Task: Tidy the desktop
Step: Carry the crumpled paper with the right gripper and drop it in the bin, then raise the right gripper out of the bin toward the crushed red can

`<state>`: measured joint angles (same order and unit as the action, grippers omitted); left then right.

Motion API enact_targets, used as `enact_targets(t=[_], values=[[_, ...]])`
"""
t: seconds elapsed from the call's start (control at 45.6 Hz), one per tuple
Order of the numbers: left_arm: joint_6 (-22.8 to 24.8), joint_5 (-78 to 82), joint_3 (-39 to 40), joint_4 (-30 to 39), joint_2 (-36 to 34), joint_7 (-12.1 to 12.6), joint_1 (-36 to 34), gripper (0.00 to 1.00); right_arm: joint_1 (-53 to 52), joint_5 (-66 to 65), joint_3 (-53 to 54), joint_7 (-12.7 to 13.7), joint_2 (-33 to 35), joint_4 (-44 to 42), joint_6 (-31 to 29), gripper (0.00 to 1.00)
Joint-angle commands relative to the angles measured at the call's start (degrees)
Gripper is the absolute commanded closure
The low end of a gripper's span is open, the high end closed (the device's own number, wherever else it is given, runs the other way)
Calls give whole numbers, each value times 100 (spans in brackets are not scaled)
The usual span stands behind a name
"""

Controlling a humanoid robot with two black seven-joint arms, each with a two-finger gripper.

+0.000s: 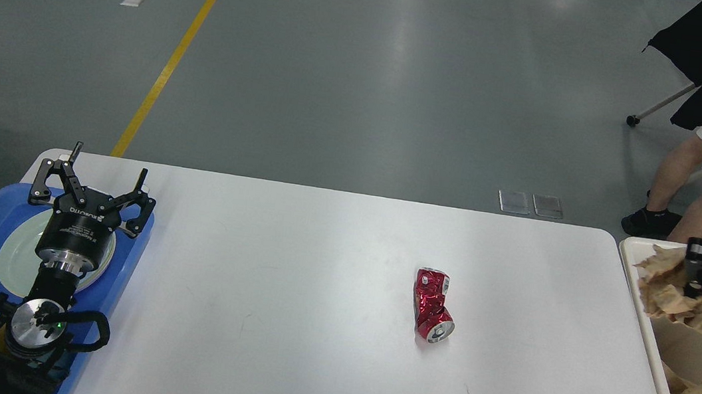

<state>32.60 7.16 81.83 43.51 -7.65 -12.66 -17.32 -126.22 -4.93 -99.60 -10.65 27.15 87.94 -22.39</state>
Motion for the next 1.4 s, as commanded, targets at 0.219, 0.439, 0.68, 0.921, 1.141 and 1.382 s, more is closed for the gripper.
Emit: enact_targets(t=[0.219, 0.439, 0.68, 0.921, 1.141, 1.382], values=[[1, -4, 0, 0, 0, 0, 1, 3, 3074, 0, 818, 28, 1724, -3053, 95, 100], [1, 4, 0, 0, 0, 0, 1, 3, 6195, 71, 3112, 256, 1777, -5181, 700, 100], [1, -5, 0, 0, 0, 0, 1, 3, 7849, 71, 4001, 528, 1268, -6130, 1536, 100], [1, 4, 0, 0, 0, 0, 1, 3, 9361, 71, 5126, 1099, 327, -7607, 1844, 100], [1, 4, 0, 0, 0, 0, 1, 3, 9783, 71, 5293, 1320, -271, -8065, 1853, 100], [1, 4, 0, 0, 0, 0, 1, 3, 9783, 62, 5285, 1355, -420, -8065, 1853, 100]])
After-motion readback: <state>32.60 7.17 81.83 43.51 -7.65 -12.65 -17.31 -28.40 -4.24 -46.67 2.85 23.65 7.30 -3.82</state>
